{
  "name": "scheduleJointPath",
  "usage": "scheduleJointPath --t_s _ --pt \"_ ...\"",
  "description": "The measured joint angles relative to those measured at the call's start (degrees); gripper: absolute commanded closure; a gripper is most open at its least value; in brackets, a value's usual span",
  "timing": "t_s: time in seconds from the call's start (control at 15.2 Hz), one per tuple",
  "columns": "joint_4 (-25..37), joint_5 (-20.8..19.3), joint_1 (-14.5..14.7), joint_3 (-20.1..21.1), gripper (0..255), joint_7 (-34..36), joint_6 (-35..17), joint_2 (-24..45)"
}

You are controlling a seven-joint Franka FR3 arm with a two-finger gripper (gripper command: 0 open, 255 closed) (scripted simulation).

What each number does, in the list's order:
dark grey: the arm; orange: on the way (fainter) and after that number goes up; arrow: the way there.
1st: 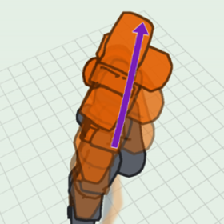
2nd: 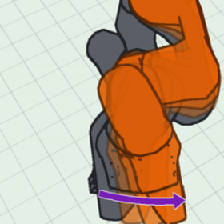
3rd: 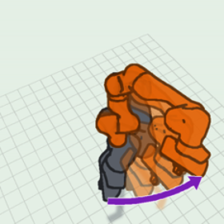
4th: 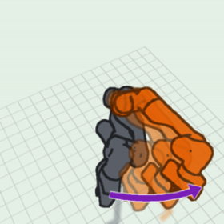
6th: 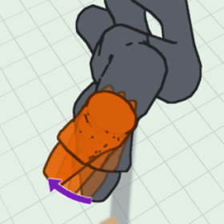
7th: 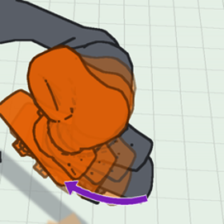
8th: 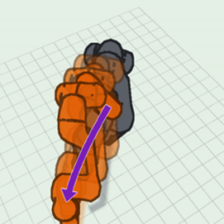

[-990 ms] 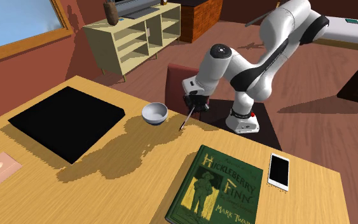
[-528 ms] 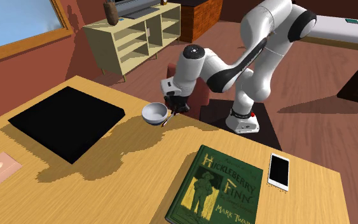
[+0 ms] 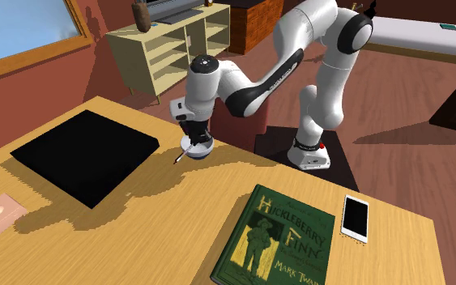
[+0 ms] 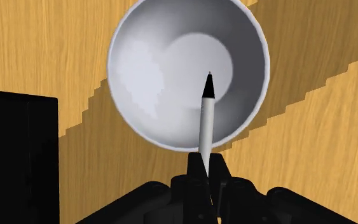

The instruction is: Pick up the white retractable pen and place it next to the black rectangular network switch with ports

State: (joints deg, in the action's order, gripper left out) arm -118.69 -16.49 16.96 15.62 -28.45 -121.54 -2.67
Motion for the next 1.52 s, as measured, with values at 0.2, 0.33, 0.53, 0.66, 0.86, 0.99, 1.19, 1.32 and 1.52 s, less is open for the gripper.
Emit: scheduleJointPath --t_s 0.2,0.33,0.53,0.66,0.86,0.99,1.19,1.32,1.52 --pt "7.4 -1.7 -0.5 -0.4 255 -0.5 1.0 6.5" --pt "12.9 -2.6 -0.7 -0.9 255 -1.3 2.2 10.9" --pt "21.4 -3.8 -0.9 -1.6 255 -2.7 3.8 17.6" --pt "27.7 -4.4 -0.6 -1.9 255 -3.4 6.0 21.7" --pt "29.0 -4.9 -0.5 -2.2 255 -3.3 5.2 23.9" --pt "28.4 -5.2 -0.5 -2.3 255 -3.0 4.0 24.5" --pt "27.1 -5.7 -0.5 -2.5 255 -2.3 2.2 25.2" --pt "26.4 -6.0 -0.4 -2.6 255 -1.8 1.1 25.6" --pt "25.0 -6.5 -0.5 -2.8 255 -1.2 -0.9 26.4"
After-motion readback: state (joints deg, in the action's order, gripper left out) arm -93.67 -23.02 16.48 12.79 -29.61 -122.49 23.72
